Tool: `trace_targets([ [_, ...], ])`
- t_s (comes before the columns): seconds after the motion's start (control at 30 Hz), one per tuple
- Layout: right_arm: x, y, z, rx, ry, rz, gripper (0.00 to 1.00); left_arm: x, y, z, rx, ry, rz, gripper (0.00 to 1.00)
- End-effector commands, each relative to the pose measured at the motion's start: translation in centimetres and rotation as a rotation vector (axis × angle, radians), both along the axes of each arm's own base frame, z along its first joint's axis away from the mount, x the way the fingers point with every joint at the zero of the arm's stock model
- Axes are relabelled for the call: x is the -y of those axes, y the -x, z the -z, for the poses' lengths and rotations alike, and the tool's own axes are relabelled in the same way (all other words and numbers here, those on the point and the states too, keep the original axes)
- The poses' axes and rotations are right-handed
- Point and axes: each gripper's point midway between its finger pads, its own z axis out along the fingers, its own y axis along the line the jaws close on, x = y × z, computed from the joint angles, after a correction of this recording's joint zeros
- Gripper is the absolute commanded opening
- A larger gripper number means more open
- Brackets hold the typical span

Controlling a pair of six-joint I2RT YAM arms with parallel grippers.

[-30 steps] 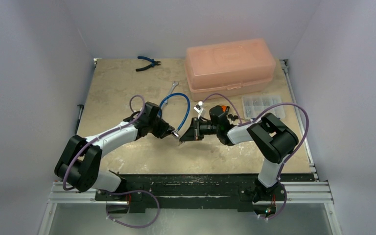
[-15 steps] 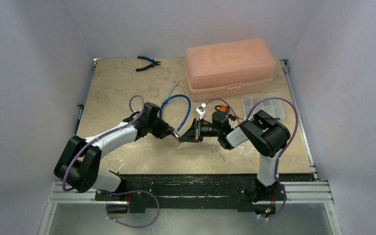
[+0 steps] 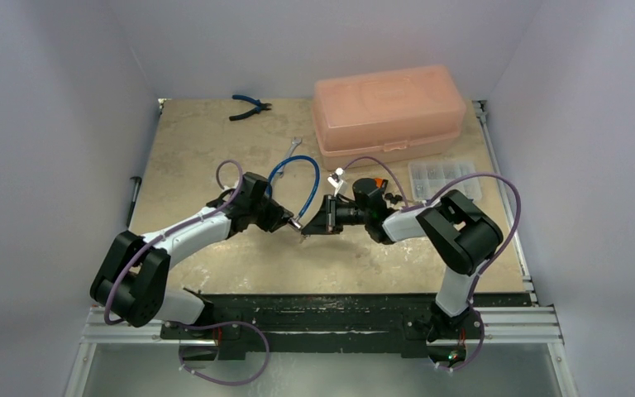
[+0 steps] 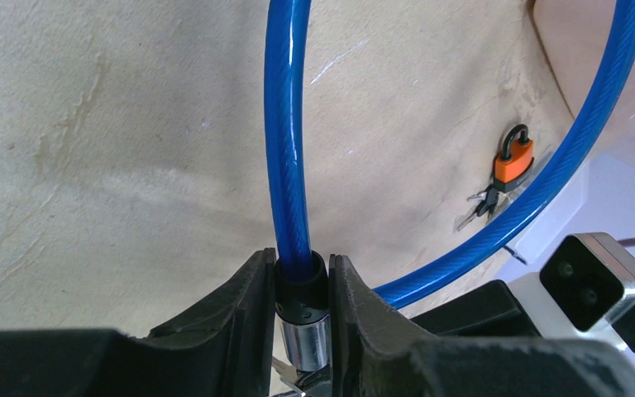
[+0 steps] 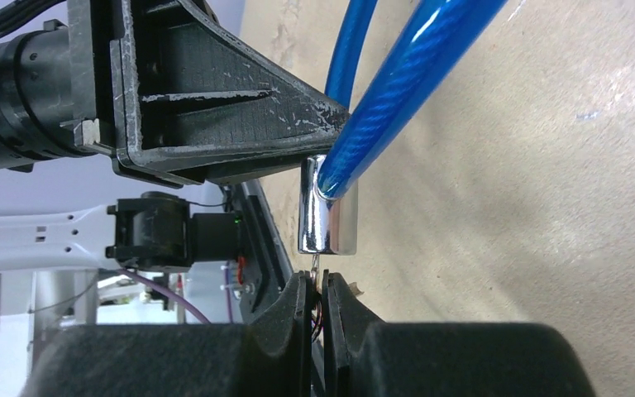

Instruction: Unlock with the key

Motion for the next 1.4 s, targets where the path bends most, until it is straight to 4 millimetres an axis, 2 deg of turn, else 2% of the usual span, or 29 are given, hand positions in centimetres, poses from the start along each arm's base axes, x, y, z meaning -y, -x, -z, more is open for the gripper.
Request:
trace_targets([
  [0.0,0.3,-5.3,-0.4,0.178,0.119,0.151,0.00,3.5,1.5,-3.3,0.022,0.145,0.123,0.00],
  [0.2,0.2,-5.4,-0.3,0.154,0.120,0.153,0.00,3.6,1.5,-3.4,0.027,0.148,0.119,0.00],
  [0.33,0.5,-4.4,-0.5,0.155,0.121,0.123,0.02,3.3,1.4,-3.3,0.031,0.134,0.108,0.00],
  [0.37,0.5,-4.0,-0.7,0.160,0.116,0.108,0.08,3.2,1.2,-3.3,0.036,0.130,0.102,0.00],
  [0.43,0.9,-3.4,-1.1,0.174,0.118,0.092,0.30,3.0,0.8,-3.3,0.043,0.120,0.087,0.00],
  [0.5,1.4,-2.8,-1.2,0.195,0.141,0.074,0.45,3.0,0.5,-3.2,0.046,0.116,0.079,0.00],
  [0.63,2.3,-2.0,-1.7,0.228,0.180,0.051,0.56,3.1,-0.2,-2.7,0.043,0.104,0.070,0.00],
  [0.83,3.7,-1.8,-2.6,0.281,0.248,0.064,0.62,3.1,-0.8,-2.8,0.059,0.089,0.063,0.00],
  [1.13,5.1,-1.7,-2.9,0.290,0.321,0.114,0.61,2.5,-0.9,-2.4,0.057,0.060,0.051,0.00],
  [1.37,4.3,-0.2,-2.3,0.258,0.287,0.092,0.58,2.5,-1.0,-1.9,0.057,0.057,0.048,0.00],
])
